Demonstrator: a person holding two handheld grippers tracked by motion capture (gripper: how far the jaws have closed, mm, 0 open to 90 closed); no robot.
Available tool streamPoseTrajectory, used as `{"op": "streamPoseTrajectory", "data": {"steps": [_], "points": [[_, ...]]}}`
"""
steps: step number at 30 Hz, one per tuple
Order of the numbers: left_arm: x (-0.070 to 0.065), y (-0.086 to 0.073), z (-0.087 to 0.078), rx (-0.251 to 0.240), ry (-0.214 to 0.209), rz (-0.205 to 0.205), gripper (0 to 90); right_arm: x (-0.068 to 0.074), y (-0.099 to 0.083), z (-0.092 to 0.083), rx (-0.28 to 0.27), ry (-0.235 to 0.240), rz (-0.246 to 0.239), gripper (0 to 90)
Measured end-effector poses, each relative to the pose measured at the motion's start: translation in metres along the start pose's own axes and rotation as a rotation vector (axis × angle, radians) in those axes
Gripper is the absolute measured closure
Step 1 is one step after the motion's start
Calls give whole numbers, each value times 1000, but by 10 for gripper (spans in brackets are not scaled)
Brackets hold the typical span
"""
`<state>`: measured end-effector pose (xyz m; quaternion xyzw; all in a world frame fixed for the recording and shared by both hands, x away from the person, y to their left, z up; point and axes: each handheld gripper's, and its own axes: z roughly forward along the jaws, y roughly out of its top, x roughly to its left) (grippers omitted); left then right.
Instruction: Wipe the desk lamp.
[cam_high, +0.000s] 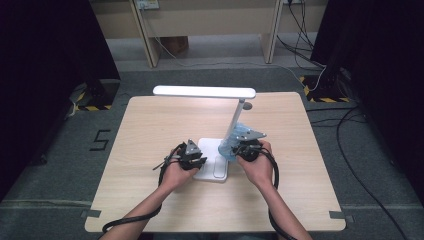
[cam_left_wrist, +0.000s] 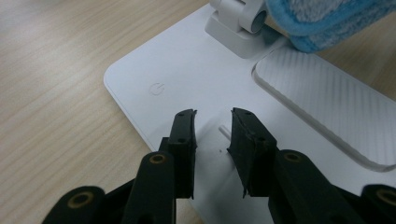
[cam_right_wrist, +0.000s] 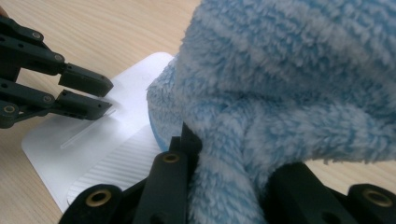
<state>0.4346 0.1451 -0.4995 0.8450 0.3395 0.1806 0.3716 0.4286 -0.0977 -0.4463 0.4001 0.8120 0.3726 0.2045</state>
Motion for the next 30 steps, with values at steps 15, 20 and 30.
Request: {"op": "streamPoseTrajectory", "data": {"steps": [15,20,30], "points": [[0,0,0,-2,3,5,697,-8,-7,22,53,46,40,761],[0,0,0,-3,2,4,699,-10,-7,29,76,55,41,761],[0,0,0,-5,0,1,703,-11,-9,36,113,75,36,767]]}}
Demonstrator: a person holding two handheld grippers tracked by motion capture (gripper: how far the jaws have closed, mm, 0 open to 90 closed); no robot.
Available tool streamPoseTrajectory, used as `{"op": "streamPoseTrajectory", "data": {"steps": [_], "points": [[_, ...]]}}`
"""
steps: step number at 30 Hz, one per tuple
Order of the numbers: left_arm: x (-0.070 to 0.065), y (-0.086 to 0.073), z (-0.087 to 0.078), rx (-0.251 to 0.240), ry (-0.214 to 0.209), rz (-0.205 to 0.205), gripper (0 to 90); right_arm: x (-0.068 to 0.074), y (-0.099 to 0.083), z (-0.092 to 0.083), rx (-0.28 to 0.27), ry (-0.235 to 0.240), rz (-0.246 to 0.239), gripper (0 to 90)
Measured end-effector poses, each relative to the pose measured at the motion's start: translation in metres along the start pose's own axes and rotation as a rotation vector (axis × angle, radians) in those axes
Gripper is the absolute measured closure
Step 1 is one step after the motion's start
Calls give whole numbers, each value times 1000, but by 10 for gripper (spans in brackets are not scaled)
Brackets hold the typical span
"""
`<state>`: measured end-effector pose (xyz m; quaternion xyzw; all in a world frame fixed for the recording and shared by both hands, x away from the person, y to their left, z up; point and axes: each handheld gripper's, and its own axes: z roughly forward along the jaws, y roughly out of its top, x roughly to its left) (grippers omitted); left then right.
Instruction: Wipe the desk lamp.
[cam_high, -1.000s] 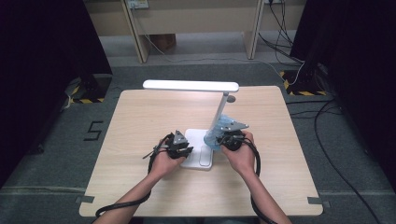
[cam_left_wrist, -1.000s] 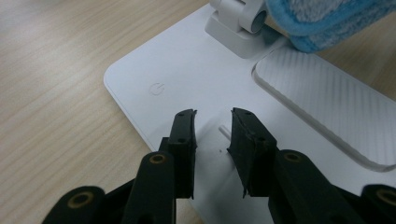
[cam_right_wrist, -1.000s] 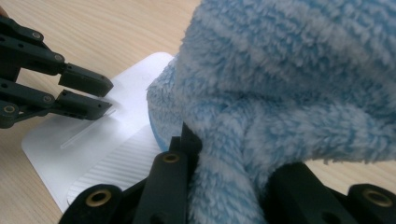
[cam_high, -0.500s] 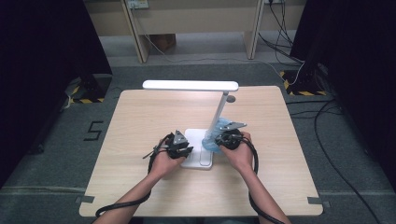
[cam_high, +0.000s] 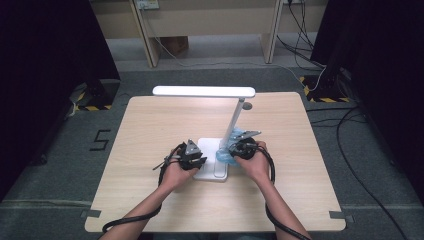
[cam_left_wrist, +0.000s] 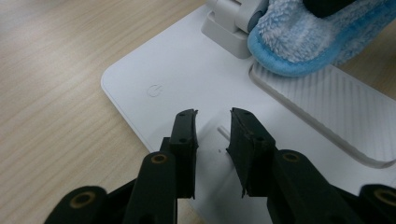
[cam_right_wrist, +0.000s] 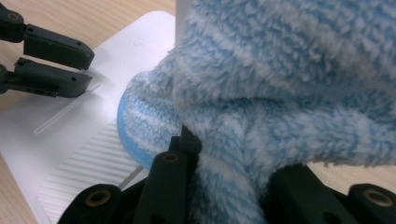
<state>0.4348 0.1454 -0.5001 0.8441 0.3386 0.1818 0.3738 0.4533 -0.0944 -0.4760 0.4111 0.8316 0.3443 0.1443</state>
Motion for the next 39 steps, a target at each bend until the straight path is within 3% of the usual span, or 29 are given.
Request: {"op": "streamPoseTrajectory", "data": {"steps": [18,31,39], "points": [[0,0,0,-3,-2,-8,702,13,-6,-14,84,96,-33,771],[0,0,0,-1,1,-5,703,30,-17,-26,104,115,-62,770],[0,0,0,0,3,-2,703,40,-24,-35,121,158,-76,771]]}}
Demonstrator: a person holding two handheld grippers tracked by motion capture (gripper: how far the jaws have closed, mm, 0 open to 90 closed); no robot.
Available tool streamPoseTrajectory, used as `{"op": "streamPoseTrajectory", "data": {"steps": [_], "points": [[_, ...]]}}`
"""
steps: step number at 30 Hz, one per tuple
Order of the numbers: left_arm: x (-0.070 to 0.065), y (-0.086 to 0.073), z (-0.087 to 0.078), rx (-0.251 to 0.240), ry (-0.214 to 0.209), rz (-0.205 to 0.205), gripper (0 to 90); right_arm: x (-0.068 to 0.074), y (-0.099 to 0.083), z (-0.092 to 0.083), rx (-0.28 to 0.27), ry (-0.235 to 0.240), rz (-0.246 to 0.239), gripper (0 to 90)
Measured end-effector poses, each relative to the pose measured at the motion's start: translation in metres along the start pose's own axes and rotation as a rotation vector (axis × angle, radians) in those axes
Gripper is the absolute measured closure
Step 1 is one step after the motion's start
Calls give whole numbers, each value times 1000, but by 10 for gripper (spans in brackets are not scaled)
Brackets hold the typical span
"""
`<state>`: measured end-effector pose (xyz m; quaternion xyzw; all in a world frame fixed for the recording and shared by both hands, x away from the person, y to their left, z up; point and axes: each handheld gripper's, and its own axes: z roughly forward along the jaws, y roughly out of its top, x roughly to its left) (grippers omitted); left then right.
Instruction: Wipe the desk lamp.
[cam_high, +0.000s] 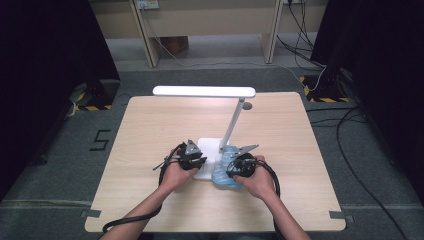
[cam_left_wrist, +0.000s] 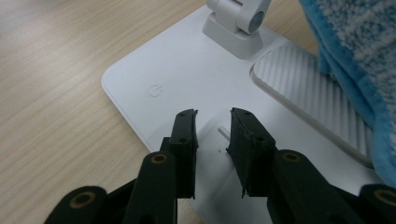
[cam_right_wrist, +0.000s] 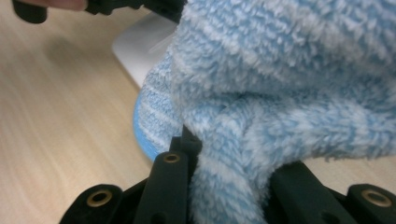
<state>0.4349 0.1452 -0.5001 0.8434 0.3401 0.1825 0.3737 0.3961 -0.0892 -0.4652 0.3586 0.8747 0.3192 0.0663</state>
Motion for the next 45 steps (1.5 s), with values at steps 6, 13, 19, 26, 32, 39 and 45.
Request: {"op": "streamPoseTrajectory", "data": {"steps": [6,13,19,26,32,39,45], "points": [[0,0,0,-1,0,-2,703,11,-1,-5,24,29,-20,771],[0,-1,0,-5,1,-5,702,21,5,-14,6,61,-42,770],[0,-2,0,-14,-2,-20,702,19,34,-16,-104,-28,-80,768],[2,-2,0,-13,-10,-28,701,9,36,10,-62,-59,-79,767],[2,-2,1,-16,-4,-29,701,15,28,13,-31,-11,-69,768],[3,-2,1,-18,-8,-33,694,27,20,10,-3,59,-69,767],[6,-1,1,-14,-13,-54,673,33,26,-7,-50,73,-71,763]]}}
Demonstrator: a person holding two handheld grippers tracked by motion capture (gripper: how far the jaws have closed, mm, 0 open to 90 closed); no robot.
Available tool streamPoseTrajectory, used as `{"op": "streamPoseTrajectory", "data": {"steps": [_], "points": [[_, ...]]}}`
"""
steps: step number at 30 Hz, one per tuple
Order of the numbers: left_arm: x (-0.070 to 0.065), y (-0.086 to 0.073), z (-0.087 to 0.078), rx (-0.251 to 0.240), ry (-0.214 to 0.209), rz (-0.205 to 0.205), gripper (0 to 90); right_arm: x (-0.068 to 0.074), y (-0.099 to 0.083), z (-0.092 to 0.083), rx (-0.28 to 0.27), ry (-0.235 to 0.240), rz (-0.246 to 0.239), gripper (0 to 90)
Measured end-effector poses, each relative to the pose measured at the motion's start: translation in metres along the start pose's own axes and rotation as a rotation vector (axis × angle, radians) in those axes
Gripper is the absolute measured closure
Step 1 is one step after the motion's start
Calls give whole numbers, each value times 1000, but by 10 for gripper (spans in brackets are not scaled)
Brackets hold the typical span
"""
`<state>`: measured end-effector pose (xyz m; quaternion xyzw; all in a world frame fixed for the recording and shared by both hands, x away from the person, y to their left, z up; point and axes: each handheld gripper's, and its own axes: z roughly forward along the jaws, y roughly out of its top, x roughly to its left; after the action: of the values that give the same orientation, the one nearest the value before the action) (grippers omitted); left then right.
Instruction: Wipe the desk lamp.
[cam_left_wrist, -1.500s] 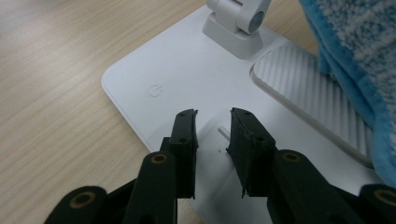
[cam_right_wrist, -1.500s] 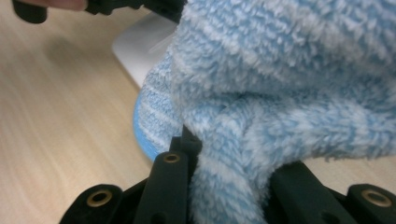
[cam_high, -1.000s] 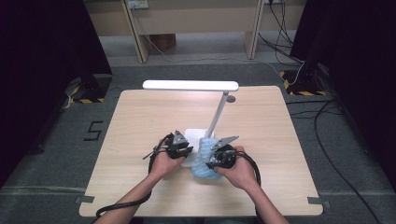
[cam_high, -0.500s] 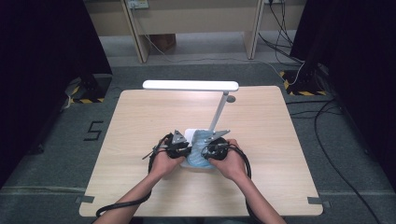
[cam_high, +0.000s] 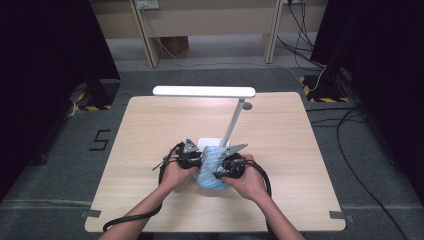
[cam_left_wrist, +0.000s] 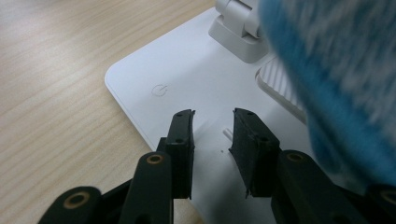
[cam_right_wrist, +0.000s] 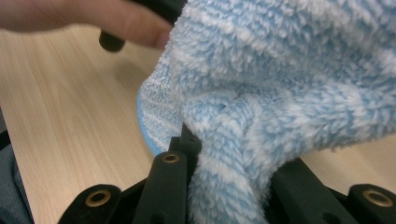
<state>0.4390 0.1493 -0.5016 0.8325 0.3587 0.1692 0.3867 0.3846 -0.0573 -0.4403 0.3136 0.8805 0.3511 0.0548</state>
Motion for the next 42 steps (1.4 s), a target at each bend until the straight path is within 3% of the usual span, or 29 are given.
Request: {"op": "streamPoseTrajectory", "data": {"steps": [2,6,9,12,15,16,20,25,26,29,34,37,42], "points": [[2,2,-1,17,4,-10,657,-2,5,-6,-27,-22,4,760],[15,15,-24,-72,39,-72,627,-14,12,-11,-68,-66,21,752],[20,28,-47,-124,52,-83,570,-17,13,-8,-63,-73,14,750],[16,43,-61,-128,-18,-80,459,-19,12,-1,-59,-68,11,748],[7,52,-66,-133,-79,-44,381,-19,11,5,-54,-64,14,747],[0,56,-66,-130,-112,-28,341,-19,11,7,-46,-60,13,747],[-6,59,-62,-121,-150,-37,304,-17,10,10,-41,-61,9,747],[-10,59,-49,-103,-202,-116,245,-16,9,12,-39,-66,-3,746],[-10,59,-46,-98,-208,-148,236,-16,9,12,-37,-71,-10,746],[-10,60,-44,-96,-210,-161,239,-16,9,13,-39,-76,-14,746],[-13,61,-38,-87,-248,-217,253,-14,11,16,-48,-73,-42,748],[-15,61,-36,-78,-243,-199,284,-11,13,17,-54,-69,-46,748],[-15,60,-36,-93,-266,-213,417,-10,14,17,-58,-83,-59,749]]}}
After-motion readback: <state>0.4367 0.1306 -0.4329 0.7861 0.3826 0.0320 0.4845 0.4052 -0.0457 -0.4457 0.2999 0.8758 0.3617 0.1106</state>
